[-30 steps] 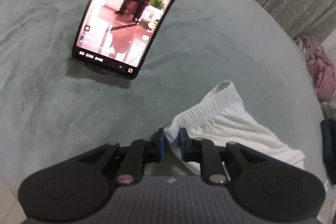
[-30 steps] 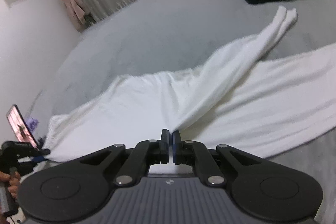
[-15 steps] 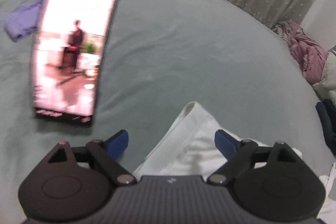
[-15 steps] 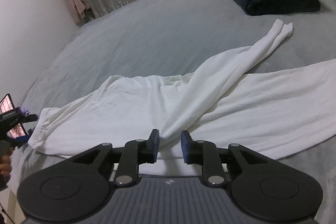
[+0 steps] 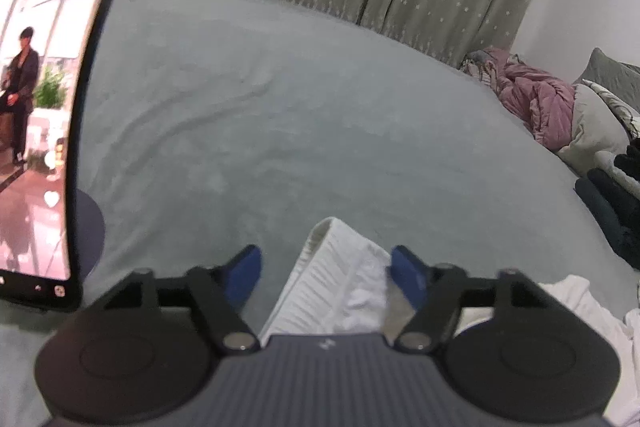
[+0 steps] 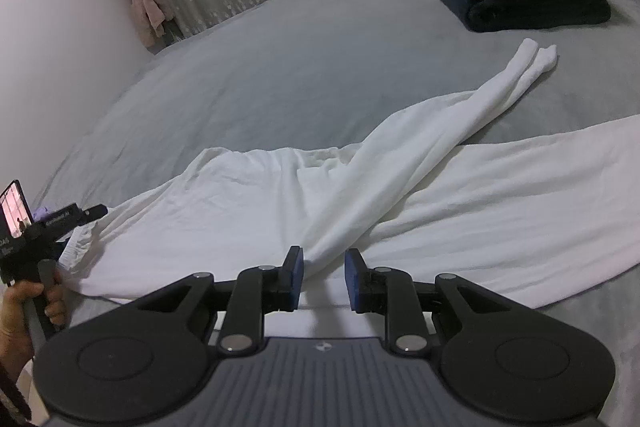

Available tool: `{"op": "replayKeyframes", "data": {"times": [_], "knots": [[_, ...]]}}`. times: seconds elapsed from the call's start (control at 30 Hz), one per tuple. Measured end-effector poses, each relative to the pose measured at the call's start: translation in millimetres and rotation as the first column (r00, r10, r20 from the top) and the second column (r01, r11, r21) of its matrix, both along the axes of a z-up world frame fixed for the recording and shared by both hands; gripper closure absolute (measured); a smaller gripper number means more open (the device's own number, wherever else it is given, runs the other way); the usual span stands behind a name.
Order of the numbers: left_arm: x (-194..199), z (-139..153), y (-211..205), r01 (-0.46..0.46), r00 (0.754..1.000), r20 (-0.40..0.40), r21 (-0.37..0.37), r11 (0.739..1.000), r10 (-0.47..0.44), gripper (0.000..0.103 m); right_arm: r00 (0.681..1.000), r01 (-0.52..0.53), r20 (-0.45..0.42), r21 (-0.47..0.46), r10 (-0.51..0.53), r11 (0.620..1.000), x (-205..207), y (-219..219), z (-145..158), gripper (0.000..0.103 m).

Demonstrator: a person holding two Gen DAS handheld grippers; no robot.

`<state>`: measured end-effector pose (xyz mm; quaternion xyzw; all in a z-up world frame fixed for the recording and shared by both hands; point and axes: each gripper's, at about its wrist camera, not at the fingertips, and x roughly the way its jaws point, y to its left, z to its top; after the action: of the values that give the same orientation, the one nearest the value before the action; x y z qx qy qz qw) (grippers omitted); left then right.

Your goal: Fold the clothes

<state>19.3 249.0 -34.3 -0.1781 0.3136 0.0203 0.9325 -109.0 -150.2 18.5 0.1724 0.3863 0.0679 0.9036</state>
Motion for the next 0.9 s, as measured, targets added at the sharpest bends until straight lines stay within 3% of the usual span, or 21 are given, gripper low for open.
{"op": "replayKeyframes", "data": {"times": [0.03, 0.13, 0.27, 0.37, 0.47, 0.53, 0.57, 0.67, 0.73, 0.9], "knots": [[-2, -1, 1, -0.002, 1.0, 0.002, -0.006, 1.0, 0.002, 0.074, 1.0, 0.003, 0.0, 0.003, -0.003, 1.0, 0, -1, 0, 0.081], [-2, 0, 3, -0.02, 1.0, 0.007, 0.0, 1.0, 0.02, 0.083, 1.0, 0.008, -0.003, 0.009, -0.008, 1.0, 0, -3, -1, 0.082], [-10, 20, -9, -0.097, 0.993, 0.073, 0.104, 0.99, 0.089, 0.084, 1.0, 0.007, 0.01, 0.006, -0.007, 1.0, 0, -6, 1, 0.082], [1, 14, -19, -0.118, 0.993, 0.006, 0.183, 0.976, 0.119, 0.082, 1.0, 0.011, 0.026, -0.002, -0.011, 1.0, 0, -9, 5, 0.082], [10, 14, -33, -0.141, 0.986, -0.05, 0.271, 0.952, 0.16, 0.07, 0.999, 0.016, 0.028, -0.001, -0.016, 1.0, 3, -15, 5, 0.082], [11, 21, -43, -0.168, 0.978, -0.069, 0.316, 0.934, 0.199, 0.033, 0.999, 0.02, 0.03, -0.003, -0.02, 1.0, 4, -20, 6, 0.082], [10, 26, -45, -0.184, 0.974, -0.07, 0.314, 0.931, 0.216, 0.024, 0.999, 0.021, 0.031, -0.004, -0.021, 1.0, 6, -23, 6, 0.082], [-1, 40, -48, -0.187, 0.976, -0.058, 0.294, 0.938, 0.212, 0.016, 0.998, 0.051, 0.04, -0.011, -0.051, 0.999, 14, -38, 10, 0.078], [-8, 59, -69, -0.154, 0.984, -0.041, 0.289, 0.945, 0.173, 0.008, 0.996, 0.076, 0.044, -0.016, -0.076, 0.997, 20, -50, 12, 0.069], [-21, 79, -111, -0.022, 0.999, -0.028, 0.248, 0.968, 0.03, 0.002, 0.986, 0.162, 0.025, -0.009, -0.162, 0.987, 42, -84, 14, 0.067]]}}
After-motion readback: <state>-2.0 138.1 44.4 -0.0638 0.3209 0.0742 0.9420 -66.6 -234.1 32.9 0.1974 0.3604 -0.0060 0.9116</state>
